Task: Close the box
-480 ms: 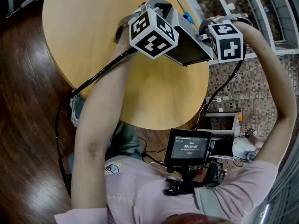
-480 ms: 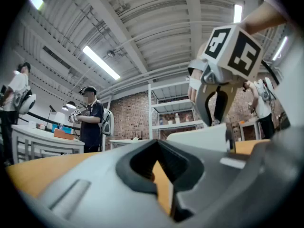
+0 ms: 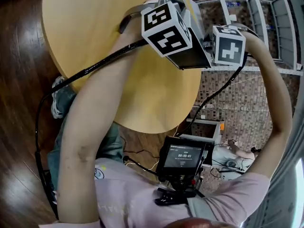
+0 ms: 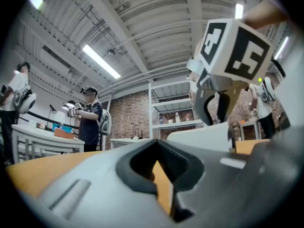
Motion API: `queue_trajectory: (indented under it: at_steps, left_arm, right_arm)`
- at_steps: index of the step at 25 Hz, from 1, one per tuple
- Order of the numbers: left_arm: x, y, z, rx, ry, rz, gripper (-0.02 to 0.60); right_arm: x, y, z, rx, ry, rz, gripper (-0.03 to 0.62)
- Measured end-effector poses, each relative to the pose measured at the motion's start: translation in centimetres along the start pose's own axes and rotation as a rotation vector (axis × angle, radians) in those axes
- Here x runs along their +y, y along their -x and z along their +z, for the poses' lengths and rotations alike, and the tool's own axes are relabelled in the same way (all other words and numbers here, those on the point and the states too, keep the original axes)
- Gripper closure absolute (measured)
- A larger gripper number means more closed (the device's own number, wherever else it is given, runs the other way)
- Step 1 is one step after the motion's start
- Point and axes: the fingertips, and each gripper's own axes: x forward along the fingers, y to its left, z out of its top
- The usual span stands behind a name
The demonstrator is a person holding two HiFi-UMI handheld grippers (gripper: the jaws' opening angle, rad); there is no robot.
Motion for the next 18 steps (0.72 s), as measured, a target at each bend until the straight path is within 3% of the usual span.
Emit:
queue_trajectory:
  at_steps: [3,9,13,18]
  left_arm:
    - [-0.1,-0.3,0.3,-0.003,-0.006,-0.004,0.6]
    - [0.2,-0.2,-0.1,-0.007,-0.005,0.001,0.599]
    - [0.1,-0.3,0.0,-0.006,-0.005,-0.002,0.598]
    - [0.6,-0.2,0.3,-0.021,-0.017,0.02,0.595]
  right_arm:
    - [-0.2,0.0,-0.5,0.084,0.024,0.015,0.505]
    - [-0.8,0.0,1.1,0.145,0.079,-0.014,0.507]
    - [-0.6,0.0,0.1,0.153,0.03,0.014,0.51]
    - [-1.5,0.4,-0.6,0.136,0.022,-0.043,0.51]
